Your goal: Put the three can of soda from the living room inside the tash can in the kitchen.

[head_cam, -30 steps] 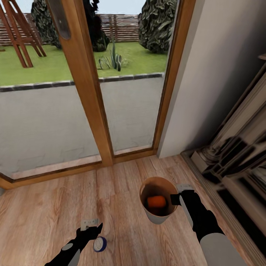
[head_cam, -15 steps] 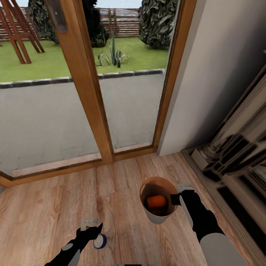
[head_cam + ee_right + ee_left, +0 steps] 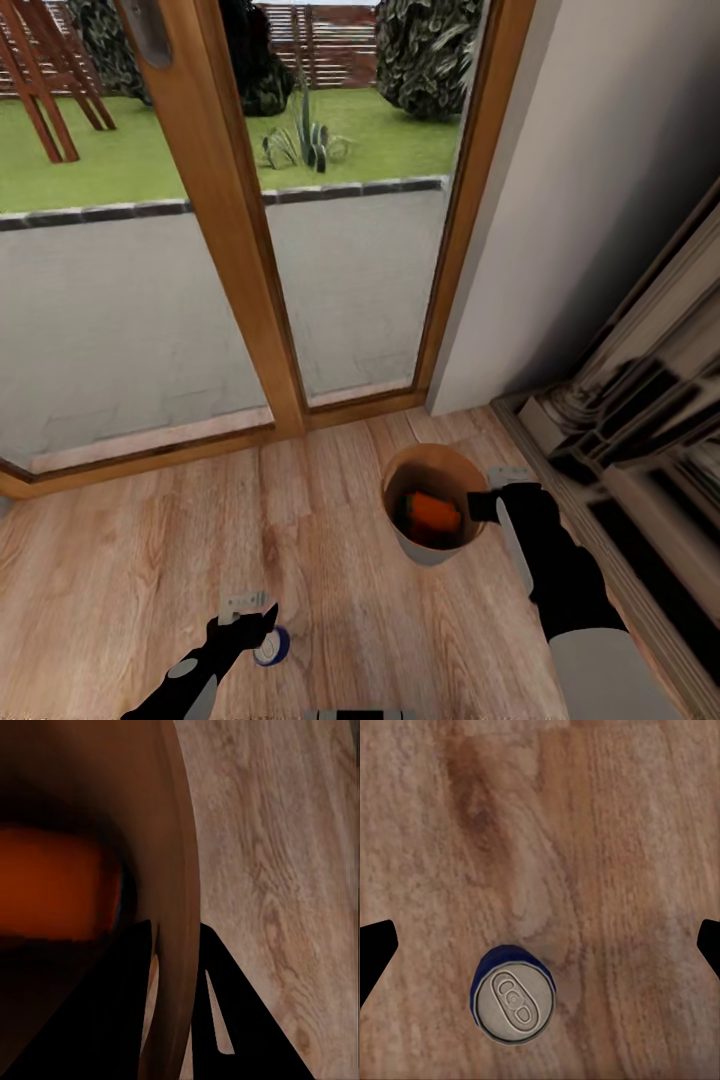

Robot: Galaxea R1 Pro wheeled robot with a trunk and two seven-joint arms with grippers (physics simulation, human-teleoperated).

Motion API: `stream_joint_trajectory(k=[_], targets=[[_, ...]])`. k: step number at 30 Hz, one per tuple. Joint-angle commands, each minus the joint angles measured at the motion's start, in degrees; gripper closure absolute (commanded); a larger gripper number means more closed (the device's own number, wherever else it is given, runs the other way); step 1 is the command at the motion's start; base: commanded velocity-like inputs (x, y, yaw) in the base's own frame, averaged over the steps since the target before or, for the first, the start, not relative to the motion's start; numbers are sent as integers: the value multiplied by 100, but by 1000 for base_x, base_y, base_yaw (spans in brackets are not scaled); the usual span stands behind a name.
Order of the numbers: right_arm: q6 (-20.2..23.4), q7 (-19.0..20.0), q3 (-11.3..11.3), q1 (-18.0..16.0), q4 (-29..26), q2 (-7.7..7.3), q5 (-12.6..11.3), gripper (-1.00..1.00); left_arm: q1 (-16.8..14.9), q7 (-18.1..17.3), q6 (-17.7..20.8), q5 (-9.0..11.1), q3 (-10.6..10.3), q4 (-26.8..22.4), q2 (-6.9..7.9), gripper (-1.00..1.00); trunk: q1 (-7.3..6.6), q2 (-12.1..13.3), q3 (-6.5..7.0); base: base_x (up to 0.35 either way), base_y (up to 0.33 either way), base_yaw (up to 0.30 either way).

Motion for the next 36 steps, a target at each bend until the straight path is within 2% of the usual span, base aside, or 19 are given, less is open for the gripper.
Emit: stream_joint_trajectory(k=[1,14,21,36], targets=[[12,25,1,-1,-60,1,-70,100,0,0,0,0,0,-1,1,-100,0,0,-9,0,0,0],[37,27,10,6,-194,1,-73,100,0,0,0,0,7,2,-2,-100,0,0,-130,0,0,0],[37,26,17,57,-574,1,-73,100,-1,0,0,0,6,2,-2,-100,0,0,-196,0,-8,0],[39,26,19,60,-590,1,-73,100,0,0,0,0,-6,2,-2,-100,0,0,-335,0,-66,0]])
